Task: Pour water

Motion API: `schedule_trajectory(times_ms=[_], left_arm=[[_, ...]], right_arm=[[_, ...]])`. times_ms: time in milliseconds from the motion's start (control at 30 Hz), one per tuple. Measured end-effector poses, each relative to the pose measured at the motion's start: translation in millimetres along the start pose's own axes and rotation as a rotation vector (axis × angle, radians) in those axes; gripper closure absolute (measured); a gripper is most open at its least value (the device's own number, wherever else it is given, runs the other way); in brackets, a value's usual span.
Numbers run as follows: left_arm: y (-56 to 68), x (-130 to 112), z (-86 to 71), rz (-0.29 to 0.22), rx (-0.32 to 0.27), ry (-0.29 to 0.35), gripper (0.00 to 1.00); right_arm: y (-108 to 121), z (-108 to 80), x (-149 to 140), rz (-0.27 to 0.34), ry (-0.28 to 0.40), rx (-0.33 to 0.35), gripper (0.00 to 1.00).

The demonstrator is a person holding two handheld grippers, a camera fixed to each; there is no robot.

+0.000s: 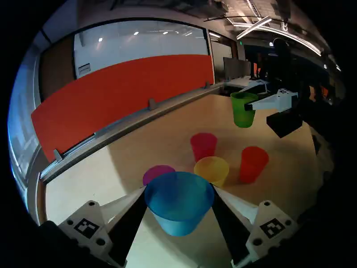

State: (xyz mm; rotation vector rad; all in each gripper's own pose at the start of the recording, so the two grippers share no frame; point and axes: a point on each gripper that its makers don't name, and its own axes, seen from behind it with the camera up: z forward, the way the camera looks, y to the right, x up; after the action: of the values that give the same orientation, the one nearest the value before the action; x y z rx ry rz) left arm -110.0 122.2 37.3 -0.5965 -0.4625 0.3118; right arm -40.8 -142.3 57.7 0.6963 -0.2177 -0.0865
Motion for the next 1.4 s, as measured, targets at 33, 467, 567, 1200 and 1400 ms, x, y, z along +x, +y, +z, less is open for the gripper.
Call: schedule_trajectory(times_ms=[33,467,567,1200,1400], left_arm=[[0.3,-3.7,2.0,0.0,-0.003,-0.012,0.1],[5.4,-37.7,21.0,-0.02,-0.038,-0.115,0.1],[6.4,-45.8,25.2,-0.028,-0.046,-0.14,0.1],[8.2,-63.4,42.7,-0.071,-0.072,-0.167,0.1],[8.9,-66.7,44.5,-0.083,-0.078,-0.165,0.1]], right_arm=[[1.0,1.3,-3.6,-0.003,-0.011,0.001,0.08],[11.6,12.4,-36.9,-0.008,-0.104,0.009,0.07],[13.2,14.2,-40.8,-0.007,-0.113,0.011,0.07],[19.8,22.9,-56.6,-0.003,-0.148,0.007,0.07],[21.3,23.8,-57.3,0.005,-0.148,0.004,0.07]])
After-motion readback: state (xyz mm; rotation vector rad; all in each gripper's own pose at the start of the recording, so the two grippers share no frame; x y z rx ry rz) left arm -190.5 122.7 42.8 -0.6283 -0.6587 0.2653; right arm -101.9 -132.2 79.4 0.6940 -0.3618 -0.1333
